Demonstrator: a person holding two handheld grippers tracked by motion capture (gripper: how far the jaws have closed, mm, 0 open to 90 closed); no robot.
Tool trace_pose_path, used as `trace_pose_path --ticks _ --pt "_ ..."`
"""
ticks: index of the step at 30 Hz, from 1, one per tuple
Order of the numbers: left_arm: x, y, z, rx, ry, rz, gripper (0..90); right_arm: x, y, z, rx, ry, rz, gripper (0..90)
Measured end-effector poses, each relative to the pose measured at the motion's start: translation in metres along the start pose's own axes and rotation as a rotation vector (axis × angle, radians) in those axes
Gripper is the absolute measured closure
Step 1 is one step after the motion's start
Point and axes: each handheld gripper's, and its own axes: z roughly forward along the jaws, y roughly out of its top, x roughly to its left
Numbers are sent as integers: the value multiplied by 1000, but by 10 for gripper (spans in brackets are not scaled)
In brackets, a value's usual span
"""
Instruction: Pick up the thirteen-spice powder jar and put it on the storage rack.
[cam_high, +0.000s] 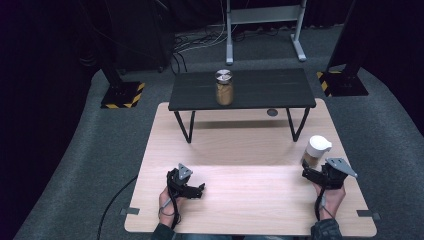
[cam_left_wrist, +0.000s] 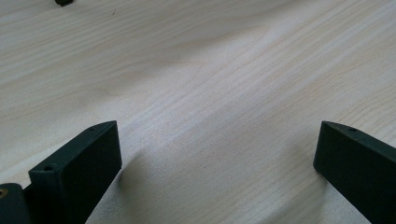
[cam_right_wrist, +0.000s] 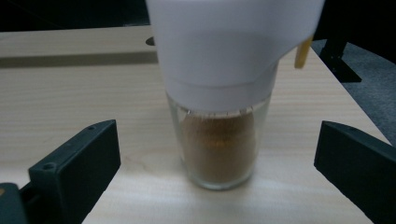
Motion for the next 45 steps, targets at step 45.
trace_pose_path --ticks 45 --pt "-1 0 0 0 4 -1 5 -8 37 -9 38 60 -15 299"
